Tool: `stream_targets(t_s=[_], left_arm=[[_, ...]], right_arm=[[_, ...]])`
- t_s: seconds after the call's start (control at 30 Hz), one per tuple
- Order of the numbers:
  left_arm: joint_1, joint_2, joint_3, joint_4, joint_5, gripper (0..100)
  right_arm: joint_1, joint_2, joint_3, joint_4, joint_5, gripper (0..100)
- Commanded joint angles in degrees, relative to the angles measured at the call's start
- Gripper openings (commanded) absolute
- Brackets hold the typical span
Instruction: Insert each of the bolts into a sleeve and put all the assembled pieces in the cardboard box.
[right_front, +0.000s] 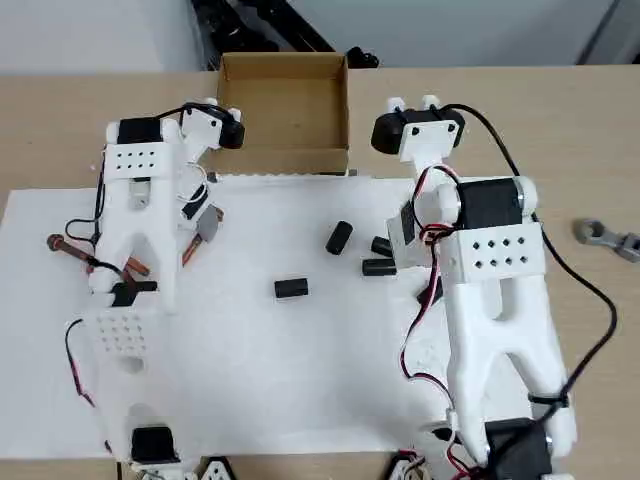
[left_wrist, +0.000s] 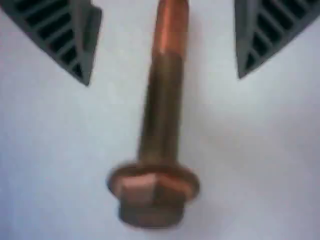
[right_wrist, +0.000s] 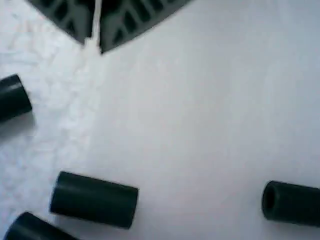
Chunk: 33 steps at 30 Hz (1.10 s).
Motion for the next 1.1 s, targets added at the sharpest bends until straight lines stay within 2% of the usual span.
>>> stream_targets(t_s=[0.0,0.33,0.53,0.63,0.93,1.07], left_arm=[[0.26,1.32,-5.93,1.23,-0.35,18],[0.35,11.87,-11.74,1.23,1.05,18],[0.35,17.49,-13.41,1.23,1.67,7],[0.26,17.76,-14.55,1.32,2.99,0],[0.44,17.14,-15.25,1.49,3.16,1],[1.49,11.60,-13.49,1.58,4.48,1]], right_arm=[[0.57,-2.95,-2.20,0.40,-0.44,1.7],[0.57,-2.95,-2.20,0.31,-0.44,1.7],[0.57,-2.86,-2.20,0.31,-0.44,1.7],[0.57,-2.86,-2.20,0.31,-0.44,1.7],[0.31,-2.95,-2.20,0.31,-0.44,1.4],[0.22,-2.95,-2.20,0.66,-0.44,1.4]])
